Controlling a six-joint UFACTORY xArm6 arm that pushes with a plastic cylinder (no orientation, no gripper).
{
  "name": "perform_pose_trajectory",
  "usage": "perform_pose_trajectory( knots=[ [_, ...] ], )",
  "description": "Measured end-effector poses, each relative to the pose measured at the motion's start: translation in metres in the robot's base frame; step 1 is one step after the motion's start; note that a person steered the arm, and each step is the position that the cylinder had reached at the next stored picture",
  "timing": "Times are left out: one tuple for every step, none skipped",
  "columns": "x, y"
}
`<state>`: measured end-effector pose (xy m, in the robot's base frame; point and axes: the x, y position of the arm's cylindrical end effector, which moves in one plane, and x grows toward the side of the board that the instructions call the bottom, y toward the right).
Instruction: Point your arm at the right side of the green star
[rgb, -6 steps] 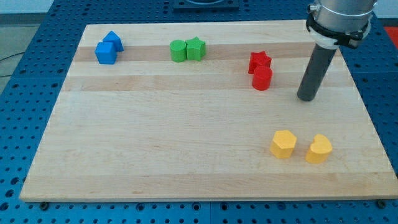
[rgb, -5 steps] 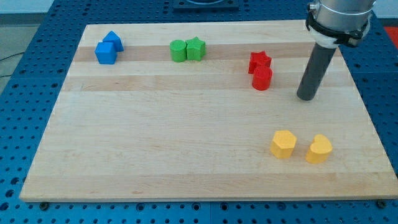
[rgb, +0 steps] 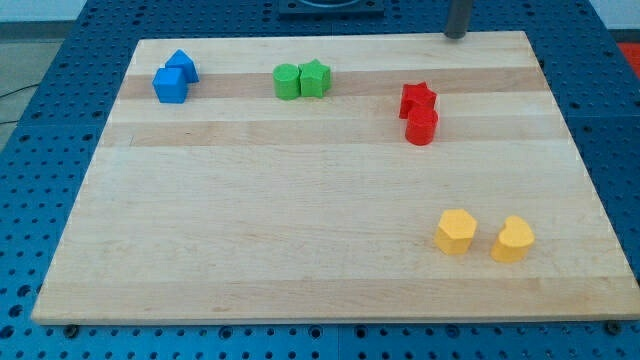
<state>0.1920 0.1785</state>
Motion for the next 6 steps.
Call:
perform_pose_trajectory(
  knots=[
    [-0.001,-0.029],
    [0.026,-0.03],
    [0.068,-0.043],
    [0.072,-0.058],
    [0.103,-0.088],
    [0.073,-0.141]
  ],
)
